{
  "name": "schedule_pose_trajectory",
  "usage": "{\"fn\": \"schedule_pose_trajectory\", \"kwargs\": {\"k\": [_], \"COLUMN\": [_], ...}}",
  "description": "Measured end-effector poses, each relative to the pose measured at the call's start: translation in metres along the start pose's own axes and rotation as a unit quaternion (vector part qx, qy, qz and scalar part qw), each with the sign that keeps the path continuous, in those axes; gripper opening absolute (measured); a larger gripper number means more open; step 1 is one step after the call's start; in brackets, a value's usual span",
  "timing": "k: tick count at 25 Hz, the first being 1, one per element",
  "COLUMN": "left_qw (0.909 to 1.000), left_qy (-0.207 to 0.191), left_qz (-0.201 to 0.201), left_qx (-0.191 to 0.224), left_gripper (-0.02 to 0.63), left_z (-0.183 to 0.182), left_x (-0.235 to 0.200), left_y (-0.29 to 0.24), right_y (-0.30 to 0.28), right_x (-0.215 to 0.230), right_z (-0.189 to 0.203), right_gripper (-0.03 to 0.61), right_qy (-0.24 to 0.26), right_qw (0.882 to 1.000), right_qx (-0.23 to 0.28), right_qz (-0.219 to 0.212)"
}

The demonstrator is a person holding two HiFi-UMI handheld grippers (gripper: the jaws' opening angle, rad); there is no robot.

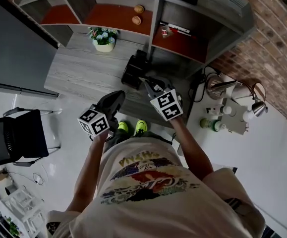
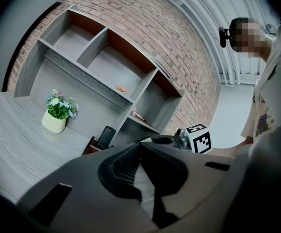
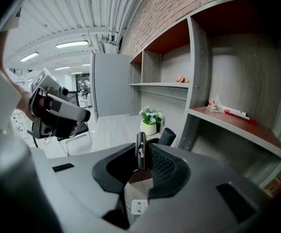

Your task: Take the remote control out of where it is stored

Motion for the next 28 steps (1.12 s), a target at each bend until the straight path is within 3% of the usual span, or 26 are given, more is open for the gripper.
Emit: {"fn": "schedule_pose_trajectory", "kwargs": {"k": [14, 28], "left_qw": [0.9996, 0.9991], "left_qy": [0.001, 0.021], "left_qz": [0.009, 0.013], "left_qx": [-0.026, -0.036], "left_gripper": [0.005, 0.006], "left_z": [0.009, -0.002], "left_x": [0.006, -0.035], "left_y": [-0.011, 0.022], "right_y": [0.011, -0.023], "right_x": [0.004, -0.027], "right_z": [0.014, -0.004], "right_gripper": [0.066, 0.066], "right_qy": [-0.061, -0.119], "right_qw": [0.998, 0.993], "right_qx": [0.006, 0.000], "right_qz": [0.004, -0.004]}}
Point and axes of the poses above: the fingertips, and each gripper's own axes: y backward along the fingers, x to its right, z out of its underside, the point moved 9 cm from there along y, backward along the fingers, and after that the axes turned 9 degrees about z, right-handed, at the moved point
